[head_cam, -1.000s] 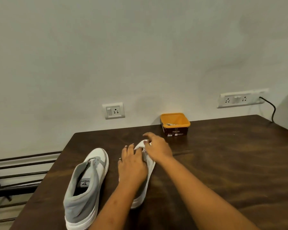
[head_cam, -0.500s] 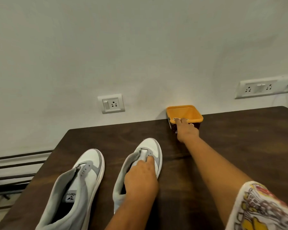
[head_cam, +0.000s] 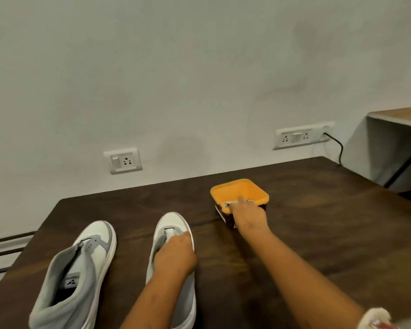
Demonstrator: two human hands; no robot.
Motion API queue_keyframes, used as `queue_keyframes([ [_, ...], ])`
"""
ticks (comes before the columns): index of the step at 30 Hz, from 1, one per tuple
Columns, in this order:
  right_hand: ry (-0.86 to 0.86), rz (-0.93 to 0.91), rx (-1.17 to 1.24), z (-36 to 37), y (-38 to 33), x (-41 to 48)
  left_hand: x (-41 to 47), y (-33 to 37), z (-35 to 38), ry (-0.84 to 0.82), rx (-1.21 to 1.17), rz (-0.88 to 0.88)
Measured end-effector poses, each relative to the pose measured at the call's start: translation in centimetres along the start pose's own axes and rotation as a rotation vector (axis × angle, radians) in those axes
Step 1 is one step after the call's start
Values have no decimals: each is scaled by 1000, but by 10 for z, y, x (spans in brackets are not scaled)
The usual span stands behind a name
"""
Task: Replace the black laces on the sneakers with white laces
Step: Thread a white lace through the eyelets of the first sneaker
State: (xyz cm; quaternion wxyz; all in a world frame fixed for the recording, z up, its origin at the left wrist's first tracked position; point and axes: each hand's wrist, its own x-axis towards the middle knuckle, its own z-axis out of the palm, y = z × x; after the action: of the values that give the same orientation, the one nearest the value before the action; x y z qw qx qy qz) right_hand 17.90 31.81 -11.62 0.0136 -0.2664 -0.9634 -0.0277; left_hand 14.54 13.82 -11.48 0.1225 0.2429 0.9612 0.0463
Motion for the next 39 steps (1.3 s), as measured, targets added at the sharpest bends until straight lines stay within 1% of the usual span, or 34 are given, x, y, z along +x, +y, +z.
queue_keyframes([
  [3, -97, 6, -22, -13, -1, -35, -24, 13, -2, 44, 47, -9],
  [5, -157, 32, -13, -19, -5, -55, -40, 22, -5, 123, 69, -7],
  [7, -203, 54, 21, -25, -8, -67, -56, 23, -7, 213, 35, -14],
  [10, -270, 84, 219, -40, 2, -70, -78, 16, -2, 341, -85, 20],
  [11, -260, 107, 299, -47, 8, -68, -82, 14, -1, 388, -103, 48],
  [13, -174, 182, 420, -57, 20, -63, -88, 12, 0, 457, -91, 119],
  [15, -93, 234, 498, -57, 28, -56, -90, 12, 1, 453, -86, 193],
  [17, -109, 222, 520, -49, 31, -49, -86, 15, 2, 409, -126, 238],
  [22, -279, 52, 475, -24, 32, -25, -63, 27, -6, 405, -120, 312],
  [25, -399, -52, 411, -13, 24, -5, -46, 29, -7, 372, -111, 337],
  [27, -479, -84, 333, -2, 14, 7, -36, 26, -7, 347, -84, 351],
  [29, -539, -76, 255, 8, 6, 14, -29, 17, -7, 348, -75, 351],
  [35, -431, -29, 300, 4, 3, 17, -17, -8, -10, 398, -257, 275],
  [37, -371, 3, 405, -7, 8, 15, -18, -10, -11, 423, -324, 264],
  [39, -273, 13, 561, -25, 13, 10, -17, -10, -10, 446, -368, 284],
])
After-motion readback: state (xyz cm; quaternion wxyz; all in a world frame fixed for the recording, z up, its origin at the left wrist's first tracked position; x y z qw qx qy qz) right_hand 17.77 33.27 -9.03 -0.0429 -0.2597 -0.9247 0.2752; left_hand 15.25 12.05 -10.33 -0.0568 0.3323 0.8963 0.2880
